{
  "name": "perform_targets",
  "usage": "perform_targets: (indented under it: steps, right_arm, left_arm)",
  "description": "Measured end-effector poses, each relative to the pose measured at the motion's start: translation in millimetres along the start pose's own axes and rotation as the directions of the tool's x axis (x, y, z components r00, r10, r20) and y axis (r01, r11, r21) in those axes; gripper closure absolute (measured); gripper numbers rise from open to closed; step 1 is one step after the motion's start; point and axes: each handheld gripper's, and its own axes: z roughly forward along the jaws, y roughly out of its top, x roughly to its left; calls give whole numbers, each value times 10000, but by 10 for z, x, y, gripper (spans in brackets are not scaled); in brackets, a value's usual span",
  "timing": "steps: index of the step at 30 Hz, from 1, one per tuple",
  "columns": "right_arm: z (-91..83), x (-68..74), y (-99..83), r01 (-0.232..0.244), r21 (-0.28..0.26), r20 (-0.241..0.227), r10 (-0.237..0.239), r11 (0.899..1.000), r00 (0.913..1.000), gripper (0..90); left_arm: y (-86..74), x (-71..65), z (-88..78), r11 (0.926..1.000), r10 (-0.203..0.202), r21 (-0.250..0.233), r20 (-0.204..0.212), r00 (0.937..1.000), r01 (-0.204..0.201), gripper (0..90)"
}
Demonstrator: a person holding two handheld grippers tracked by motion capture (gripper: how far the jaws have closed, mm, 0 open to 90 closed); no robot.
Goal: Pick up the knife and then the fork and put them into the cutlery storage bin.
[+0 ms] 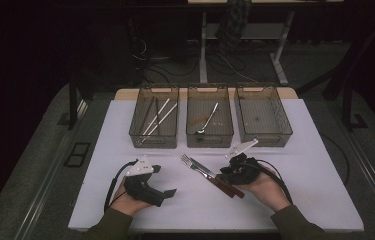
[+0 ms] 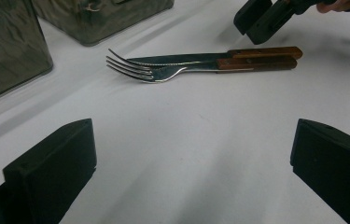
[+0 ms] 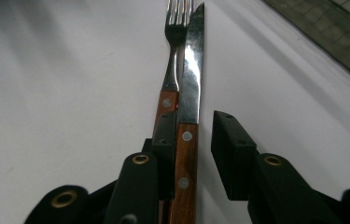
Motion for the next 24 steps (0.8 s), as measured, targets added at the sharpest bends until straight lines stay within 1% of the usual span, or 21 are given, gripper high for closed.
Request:
perform_targets:
  steps: [5, 6, 16, 19, 21, 24]
  right_arm:
    - [52, 13, -21, 116, 272, -12, -115, 9996, 9999, 723]
    - [57, 13, -23, 141, 291, 37, -143, 9995, 9999, 723]
    - [87, 17, -39, 262, 460, -22, -262, 9986, 9997, 737]
    - [95, 25, -37, 310, 549, 75, -315, 9980, 9995, 739]
    - [109, 28, -42, 382, 707, 218, -398, 9968, 9990, 739]
    - [128, 20, -40, 456, 881, 238, -479, 9951, 9986, 740]
  left_arm:
    - [-1, -3, 10, 10000, 13, 43, 66, 10000, -13, 0]
    - [-1, -4, 12, 10000, 11, 53, 90, 10000, -12, 0]
    - [-1, -11, 23, 9999, 74, 151, 172, 9998, -77, 1]
    - [-1, -12, 28, 9998, 79, 157, 173, 9998, -82, 1]
    - [-2, -13, 29, 9998, 79, 177, 176, 9998, -82, 3]
    - [-3, -11, 32, 9998, 65, 188, 178, 9998, -68, 3]
